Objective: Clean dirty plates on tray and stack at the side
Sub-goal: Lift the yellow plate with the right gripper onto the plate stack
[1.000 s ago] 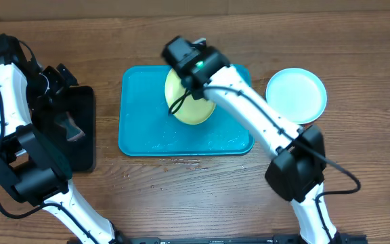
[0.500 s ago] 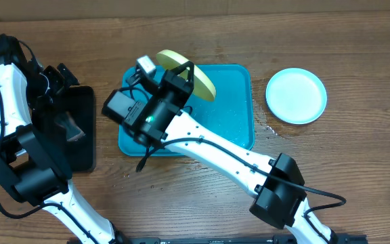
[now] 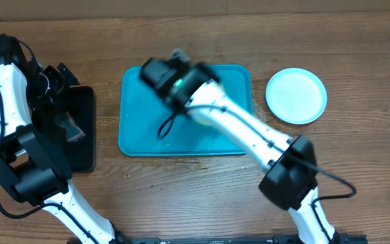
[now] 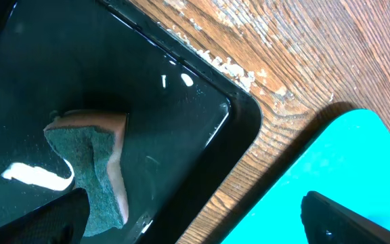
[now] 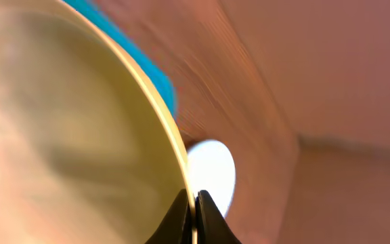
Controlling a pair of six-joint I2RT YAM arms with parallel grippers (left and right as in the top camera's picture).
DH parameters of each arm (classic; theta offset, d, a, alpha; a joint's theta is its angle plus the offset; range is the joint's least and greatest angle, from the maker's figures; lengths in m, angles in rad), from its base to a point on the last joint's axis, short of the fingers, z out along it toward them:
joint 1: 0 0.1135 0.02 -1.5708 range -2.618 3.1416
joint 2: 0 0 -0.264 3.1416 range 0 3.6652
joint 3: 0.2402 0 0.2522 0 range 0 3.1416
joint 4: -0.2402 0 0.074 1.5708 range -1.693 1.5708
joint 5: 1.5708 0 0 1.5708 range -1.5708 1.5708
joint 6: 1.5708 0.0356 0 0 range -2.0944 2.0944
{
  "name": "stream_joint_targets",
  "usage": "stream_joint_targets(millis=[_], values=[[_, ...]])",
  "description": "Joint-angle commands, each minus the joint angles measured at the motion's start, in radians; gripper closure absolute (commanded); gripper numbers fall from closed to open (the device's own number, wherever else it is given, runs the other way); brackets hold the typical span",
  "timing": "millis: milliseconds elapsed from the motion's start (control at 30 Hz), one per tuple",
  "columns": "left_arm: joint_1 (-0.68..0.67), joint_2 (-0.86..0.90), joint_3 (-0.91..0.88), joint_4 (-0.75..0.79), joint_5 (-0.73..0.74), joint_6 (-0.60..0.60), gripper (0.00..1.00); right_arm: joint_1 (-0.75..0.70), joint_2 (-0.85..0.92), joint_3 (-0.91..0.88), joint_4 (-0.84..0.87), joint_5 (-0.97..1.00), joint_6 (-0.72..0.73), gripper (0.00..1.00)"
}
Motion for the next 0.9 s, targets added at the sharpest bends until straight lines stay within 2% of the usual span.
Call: stream_joint_targets(millis=[0,133,167,233,333,433,600,767,867], values=[[0.004,-0.008,0.018,-0.002,0.011,-0.003,0.00,-0.099,-0.119,0.037,0.008,0.028,0.201,0.96],[0.004,-0.008,0.018,-0.002,0.011,-0.002,0.00,-0.331,-0.167,0.037,0.024,-0.346,0.213,0.96],[0.004,-0.008,0.018,-0.002,0.012,-0.003,0.00,-0.459,-0.169,0.037,0.000,-0.563,0.213,0.96],[0.004,-0.008,0.018,-0.002,0.011,-0.003,0.00,-0.588,-0.161,0.034,-0.043,-0.752,0.213,0.96],[0.004,-0.008,0.018,-0.002,0.011,-0.003,0.00,-0.769,-0.139,0.029,-0.129,-0.921,0.214,0.96],[0.004,-0.008,0.018,-0.002,0.011,-0.002,0.00,-0.900,-0.129,-0.007,-0.168,-0.978,0.214,0.96],[0.004,-0.008,0.018,-0.002,0.012,-0.003,0.00,-1.035,-0.129,-0.146,-0.139,-1.012,0.213,0.96],[0.004,-0.008,0.018,-0.002,0.011,-0.002,0.00,-1.046,-0.129,-0.277,-0.020,-1.007,0.210,0.96],[0.004,-0.008,0.018,-0.002,0.012,-0.002,0.00,-1.046,-0.129,-0.351,0.051,-0.951,0.257,0.96]])
